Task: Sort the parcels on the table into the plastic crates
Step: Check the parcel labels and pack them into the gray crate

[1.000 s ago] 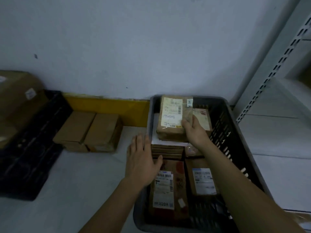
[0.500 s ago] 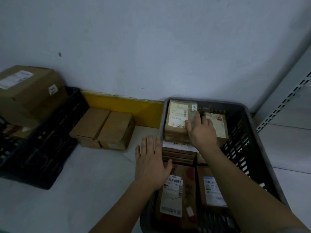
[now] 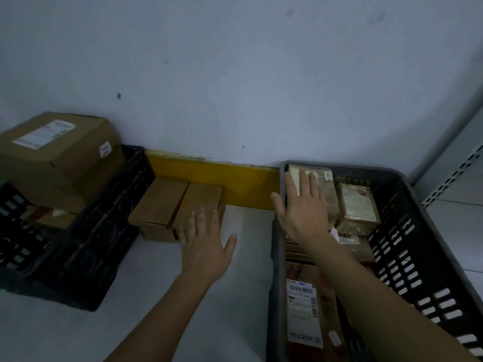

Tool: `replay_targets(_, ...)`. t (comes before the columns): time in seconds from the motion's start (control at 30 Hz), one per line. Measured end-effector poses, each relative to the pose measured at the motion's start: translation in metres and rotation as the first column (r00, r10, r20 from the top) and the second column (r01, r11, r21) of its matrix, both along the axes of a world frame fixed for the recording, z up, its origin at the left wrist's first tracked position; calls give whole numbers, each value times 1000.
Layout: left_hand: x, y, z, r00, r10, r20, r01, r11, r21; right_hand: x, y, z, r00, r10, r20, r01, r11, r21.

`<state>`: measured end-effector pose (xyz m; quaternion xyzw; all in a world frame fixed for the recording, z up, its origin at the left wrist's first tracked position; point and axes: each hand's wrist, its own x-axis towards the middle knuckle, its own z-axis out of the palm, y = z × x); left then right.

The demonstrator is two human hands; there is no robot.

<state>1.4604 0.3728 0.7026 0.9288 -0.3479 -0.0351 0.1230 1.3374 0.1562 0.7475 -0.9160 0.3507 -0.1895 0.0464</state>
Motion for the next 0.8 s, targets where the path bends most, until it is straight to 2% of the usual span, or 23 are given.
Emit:
replay_targets(0.23, 92, 58, -17, 1000, -25, -20, 26, 996, 87, 82, 78, -11, 994, 10, -110, -5, 999, 38)
replay_targets(0.43, 164, 79, -23, 994, -74, -82, 84, 989, 125, 132, 129, -48, 967, -70, -247, 106, 986, 133)
replay_targets(0.6, 193, 77, -32, 984, -129, -125, 146, 979, 139, 147, 143, -67, 928, -96, -360, 168, 971, 173)
replay_targets(0.8, 212, 58, -50, 972, -154, -176, 183, 969, 165, 159, 135, -96, 903, -110, -414, 210, 956, 204)
